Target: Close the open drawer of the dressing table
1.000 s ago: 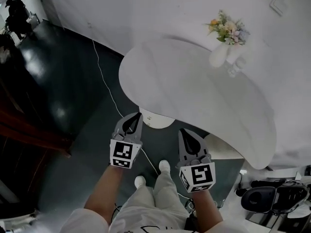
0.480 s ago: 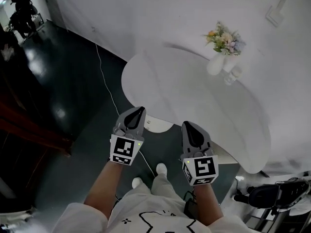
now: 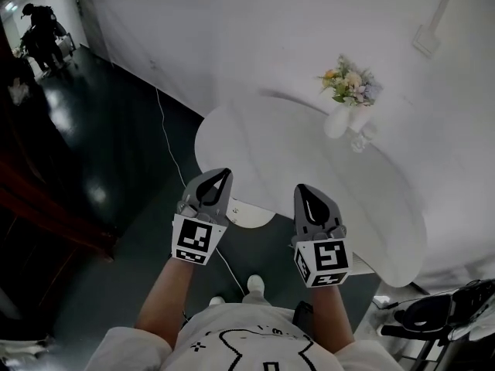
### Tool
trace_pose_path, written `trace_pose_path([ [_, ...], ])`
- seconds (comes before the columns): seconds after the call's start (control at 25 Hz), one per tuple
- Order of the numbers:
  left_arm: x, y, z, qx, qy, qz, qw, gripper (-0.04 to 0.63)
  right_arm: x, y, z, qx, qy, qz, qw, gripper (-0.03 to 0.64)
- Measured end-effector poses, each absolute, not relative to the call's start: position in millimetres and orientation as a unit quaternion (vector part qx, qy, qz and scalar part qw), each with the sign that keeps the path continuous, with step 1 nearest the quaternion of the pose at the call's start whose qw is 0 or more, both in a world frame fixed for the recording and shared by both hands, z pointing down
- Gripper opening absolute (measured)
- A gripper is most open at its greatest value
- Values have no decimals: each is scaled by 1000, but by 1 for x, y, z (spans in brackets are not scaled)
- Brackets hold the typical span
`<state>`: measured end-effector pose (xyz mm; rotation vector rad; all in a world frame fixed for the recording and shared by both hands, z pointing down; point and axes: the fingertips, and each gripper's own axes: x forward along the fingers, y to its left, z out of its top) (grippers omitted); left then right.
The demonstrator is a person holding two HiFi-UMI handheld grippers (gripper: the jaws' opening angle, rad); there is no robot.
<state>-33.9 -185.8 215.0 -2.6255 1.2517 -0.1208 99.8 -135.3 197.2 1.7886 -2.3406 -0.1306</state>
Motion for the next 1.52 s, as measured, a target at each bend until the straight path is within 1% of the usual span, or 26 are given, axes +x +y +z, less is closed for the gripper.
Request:
trace_pose_path([
  [0.16,-32,-189,190,-891,433,-29,133,18,107,-143,180,607,-788,-62,88,-3],
  [0.4,-36,-191,152,-881,452,-5,139,18,114,-146,142,607,-788,-97,47,-3],
  [0.76,-33,-177,108,-882,441,27,164,18,107,-141,107,588,-794,-150,28,-2],
  [1.08,-47,-173,93,-869,461,36,174,18,116,-136,97,599,-783,-165,23,-3],
  [1.52,-44,-170,91,-870,459,36,178,18,116,-133,97,595,-785,-169,31,-3],
])
